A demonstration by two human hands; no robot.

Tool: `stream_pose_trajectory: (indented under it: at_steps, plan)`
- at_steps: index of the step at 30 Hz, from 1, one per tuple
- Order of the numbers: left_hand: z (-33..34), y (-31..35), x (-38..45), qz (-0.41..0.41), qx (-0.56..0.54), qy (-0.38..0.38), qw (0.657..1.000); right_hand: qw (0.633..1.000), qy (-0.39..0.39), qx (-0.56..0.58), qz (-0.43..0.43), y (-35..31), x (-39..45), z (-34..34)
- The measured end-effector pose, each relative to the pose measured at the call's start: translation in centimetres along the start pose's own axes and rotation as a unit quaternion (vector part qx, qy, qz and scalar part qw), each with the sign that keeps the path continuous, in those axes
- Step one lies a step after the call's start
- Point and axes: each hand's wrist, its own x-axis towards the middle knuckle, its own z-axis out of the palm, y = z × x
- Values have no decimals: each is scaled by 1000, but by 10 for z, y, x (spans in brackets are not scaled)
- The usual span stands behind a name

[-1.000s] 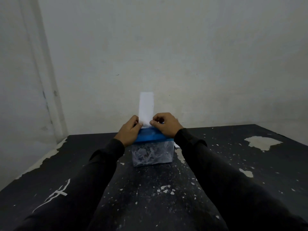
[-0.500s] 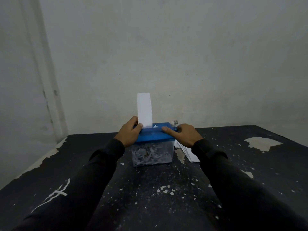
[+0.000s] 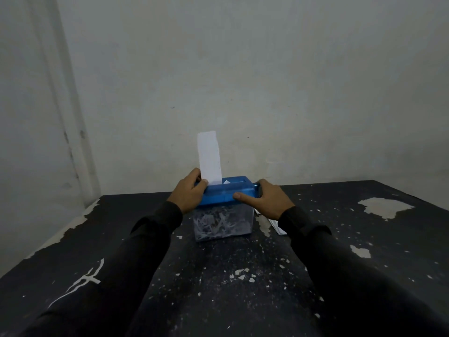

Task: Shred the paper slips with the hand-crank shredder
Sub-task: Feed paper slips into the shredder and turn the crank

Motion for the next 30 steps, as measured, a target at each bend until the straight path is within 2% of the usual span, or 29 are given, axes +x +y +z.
stream_pose_trajectory:
  at_steps: [3, 5, 7, 10, 13, 16, 18, 20, 22, 24, 26, 30]
  plan:
    - [0, -2, -1, -6, -17, -1, 1000, 997, 47, -63, 5, -8, 0, -5]
    - [-1, 0, -2, -15, -42, -9, 999, 997, 50, -59, 15, -11, 2, -12]
    - [-3, 0, 0, -23, -42, -23, 999, 996, 60, 50, 37, -15, 7, -23]
    - [-6, 0, 3, -29, -45, -47, 997, 951, 37, 295, 83, -20, 14, -45]
    - [-7, -1, 2, -18, -48, -47, 998, 928, 29, 359, 91, -24, 17, -52]
    - [-4, -4, 3, -17, -33, -31, 999, 908, 79, 396, 114, -4, 19, -40]
    - [-6, -3, 5, -31, -14, -22, 999, 936, 140, 302, 112, 23, 20, -27]
    - [-9, -1, 5, -37, 7, -28, 999, 977, 144, 105, 118, 57, 22, -13]
    - [-11, 2, 6, -25, 21, -34, 999, 976, 44, -65, 202, 80, 21, -1]
    - [-10, 4, 6, -21, 23, -34, 999, 946, -42, -175, 269, 96, 22, 8]
    - [-9, 5, 6, -25, 16, -36, 999, 940, -52, -184, 284, 101, 23, 11]
    - [-5, 5, 7, -15, -6, -11, 1000, 947, -25, -116, 297, 98, 24, 8]
